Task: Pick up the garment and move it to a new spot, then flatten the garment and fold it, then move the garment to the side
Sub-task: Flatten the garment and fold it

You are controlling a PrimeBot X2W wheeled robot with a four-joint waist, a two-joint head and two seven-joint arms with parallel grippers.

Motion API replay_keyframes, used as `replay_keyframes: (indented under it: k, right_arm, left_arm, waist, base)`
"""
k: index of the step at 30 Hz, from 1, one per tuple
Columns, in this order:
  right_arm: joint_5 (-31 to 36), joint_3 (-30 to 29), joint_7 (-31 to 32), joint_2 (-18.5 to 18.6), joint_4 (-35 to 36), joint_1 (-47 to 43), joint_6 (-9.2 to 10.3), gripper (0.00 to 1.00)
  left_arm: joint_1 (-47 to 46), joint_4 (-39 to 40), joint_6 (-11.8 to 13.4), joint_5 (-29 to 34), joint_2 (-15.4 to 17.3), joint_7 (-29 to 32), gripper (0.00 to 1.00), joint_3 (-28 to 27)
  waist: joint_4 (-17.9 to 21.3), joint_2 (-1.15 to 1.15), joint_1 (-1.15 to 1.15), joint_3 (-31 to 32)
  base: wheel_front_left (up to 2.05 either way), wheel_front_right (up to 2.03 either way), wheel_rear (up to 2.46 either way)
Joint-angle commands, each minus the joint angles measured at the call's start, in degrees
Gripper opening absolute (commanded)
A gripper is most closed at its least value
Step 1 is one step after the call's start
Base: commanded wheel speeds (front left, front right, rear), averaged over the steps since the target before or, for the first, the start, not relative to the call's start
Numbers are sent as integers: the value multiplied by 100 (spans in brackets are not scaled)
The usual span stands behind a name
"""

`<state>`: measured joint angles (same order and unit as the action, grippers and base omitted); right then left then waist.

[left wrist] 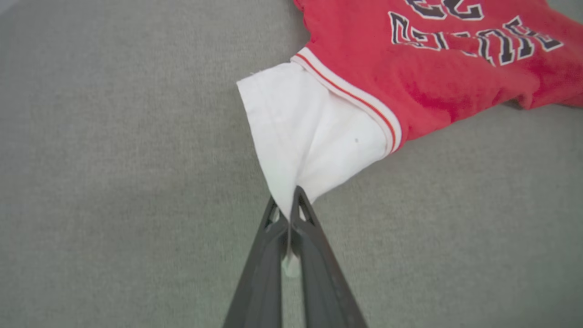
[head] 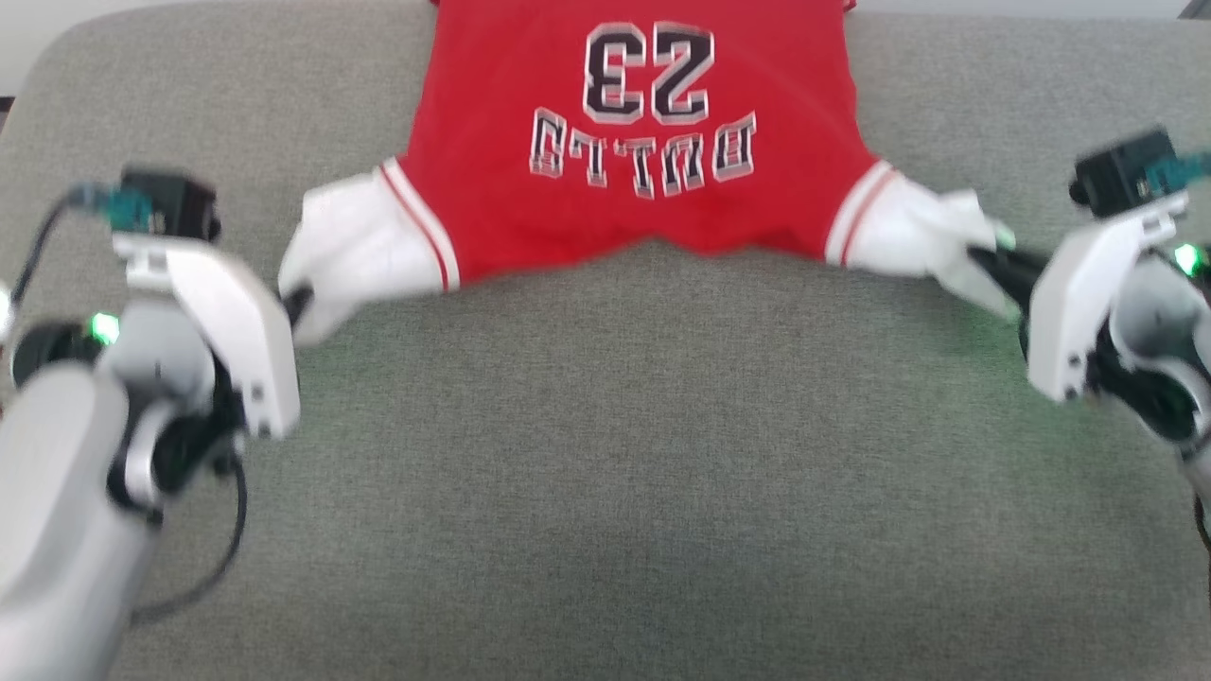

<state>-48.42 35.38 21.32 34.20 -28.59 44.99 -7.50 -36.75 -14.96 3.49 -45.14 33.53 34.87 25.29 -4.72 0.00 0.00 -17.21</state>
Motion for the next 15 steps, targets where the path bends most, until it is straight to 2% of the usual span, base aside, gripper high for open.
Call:
replay_keyframes:
  k: [1, 7, 15]
  right_arm:
    - [-93, -112, 174, 112, 261, -304, 2, 0]
    - [-222, -631, 978, 396, 1131, -1453, 2, 0]
    - [-132, -1606, 2141, 458, 2331, -3037, 2, 0]
  left_arm:
    - [417, 491, 239, -77, 139, 113, 0, -87]
    - [1769, 2054, 1006, -308, 617, 503, 0, -284]
    - [3079, 3170, 1756, -482, 985, 770, 0, -479]
  waist:
    - [13, 0, 0, 37]
    - [21, 0, 0, 155]
    - [36, 0, 0, 299]
  base:
    - [0, 0, 0]
    - [0, 0, 0]
    - [0, 0, 0]
